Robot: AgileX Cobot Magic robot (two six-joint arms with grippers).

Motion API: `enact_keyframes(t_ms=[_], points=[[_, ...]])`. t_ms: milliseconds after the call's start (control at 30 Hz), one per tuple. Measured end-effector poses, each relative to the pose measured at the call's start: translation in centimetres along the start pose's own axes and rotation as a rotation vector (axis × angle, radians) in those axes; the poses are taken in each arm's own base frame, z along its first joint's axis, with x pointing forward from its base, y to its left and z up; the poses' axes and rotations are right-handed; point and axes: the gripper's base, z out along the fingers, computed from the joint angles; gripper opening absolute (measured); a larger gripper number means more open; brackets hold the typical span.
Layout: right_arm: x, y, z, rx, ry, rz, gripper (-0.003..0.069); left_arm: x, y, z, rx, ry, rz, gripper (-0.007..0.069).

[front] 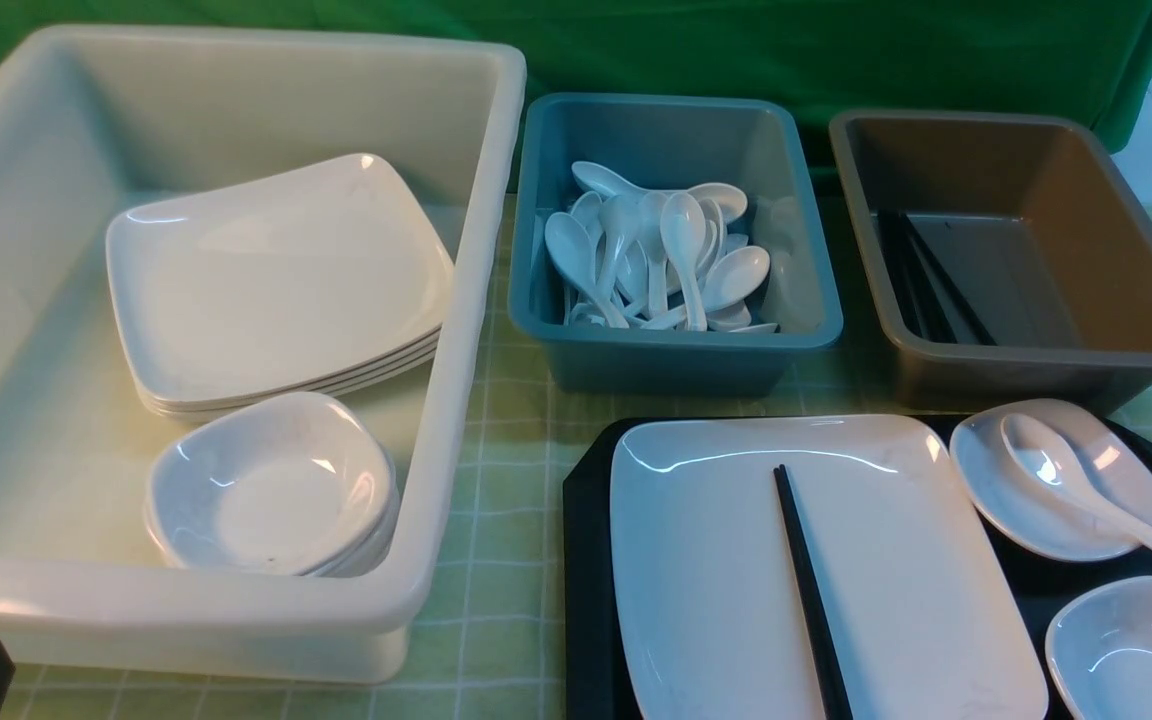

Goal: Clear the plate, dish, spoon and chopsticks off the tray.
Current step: Use the right arm to grab a soup spoon from the plate

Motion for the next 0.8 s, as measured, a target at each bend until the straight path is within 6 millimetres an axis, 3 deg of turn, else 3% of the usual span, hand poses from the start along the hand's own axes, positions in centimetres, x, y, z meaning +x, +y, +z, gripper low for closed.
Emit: enact_keyframes(t_ms=[200, 267, 333, 400, 500, 600, 667, 800], points=[[0.0, 0.1, 0.0, -0.008, 0.001, 0.131, 0.0236, 0.0, 0.0, 0.0, 0.000, 0.000, -0.002, 0.0229], [0.0, 0.1, 0.0, -0.012, -0.003, 0.135, 0.0218, 0.0, 0.0, 0.0, 0.000, 0.000, -0.001, 0.0229], [-0.6, 0.7, -0.2, -0.029, -0.013, 0.100, 0.0155, 0.0, 0.0, 0.0, 0.000, 0.000, -0.001, 0.0229], [-2.2, 2.5, -0.9, -0.082, -0.049, 0.009, 0.0072, 0.0, 0.0, 0.0, 0.000, 0.000, -0.001, 0.0229], [-5.1, 5.9, -1.8, -0.122, -0.063, -0.149, 0.0020, 0.0, 0.0, 0.0, 0.000, 0.000, -0.001, 0.0229], [-7.5, 8.8, -1.2, -0.053, 0.062, -0.332, 0.0010, 0.0, 0.0, 0.0, 0.000, 0.000, -0.001, 0.0229], [-8.4, 9.9, 0.7, 0.062, 0.286, -0.426, 0.0010, 0.0, 0.0, 0.0, 0.000, 0.000, -0.001, 0.0229], [-7.7, 9.6, 4.2, 0.190, 0.616, -0.473, 0.0010, 0.0, 0.0, 0.0, 0.000, 0.000, -0.001, 0.0229]])
